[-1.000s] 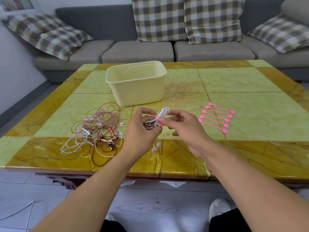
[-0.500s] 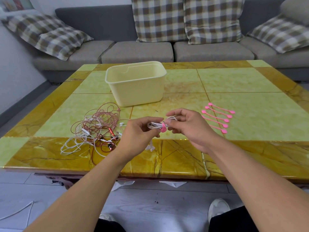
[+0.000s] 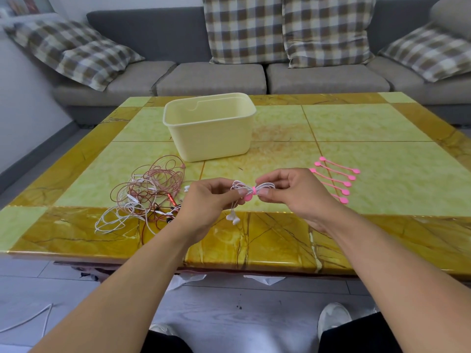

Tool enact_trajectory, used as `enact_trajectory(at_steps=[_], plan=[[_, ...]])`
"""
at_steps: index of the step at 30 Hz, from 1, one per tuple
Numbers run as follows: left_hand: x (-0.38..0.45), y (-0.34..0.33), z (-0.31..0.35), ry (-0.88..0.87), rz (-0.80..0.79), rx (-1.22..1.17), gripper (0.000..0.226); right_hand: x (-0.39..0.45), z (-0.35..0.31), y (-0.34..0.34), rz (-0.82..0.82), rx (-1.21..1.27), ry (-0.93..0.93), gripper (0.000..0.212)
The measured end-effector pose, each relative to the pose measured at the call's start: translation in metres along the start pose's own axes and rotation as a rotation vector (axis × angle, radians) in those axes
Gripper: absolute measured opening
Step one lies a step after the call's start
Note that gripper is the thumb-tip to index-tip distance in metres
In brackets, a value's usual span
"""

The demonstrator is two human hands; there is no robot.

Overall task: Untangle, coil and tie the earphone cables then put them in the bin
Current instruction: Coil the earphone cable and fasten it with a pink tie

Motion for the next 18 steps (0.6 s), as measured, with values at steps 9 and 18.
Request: enact_trajectory(at_steps=[9,18], plan=[[0.003,-0.015,0.006,0.017,-0.102,-0.136,0.017,0.0,-0.007,0.004,0.118,0.275,0.028,0.018],[0.006,-0.015,-0.012,0.087,-0.078,-0.243,0.004,0.004,-0.015,-0.005,-0.019,-0.427,0.146,0.02]])
Point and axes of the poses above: each hand's wrist, its own x-axis towards the middle knuckle, its own y-axis out of the back of the hand, z = x × y, the point moved 9 cm from there along x, towards the middle knuckle, and after that the axes turned 4 degrees about x, right-handed, at the moved point
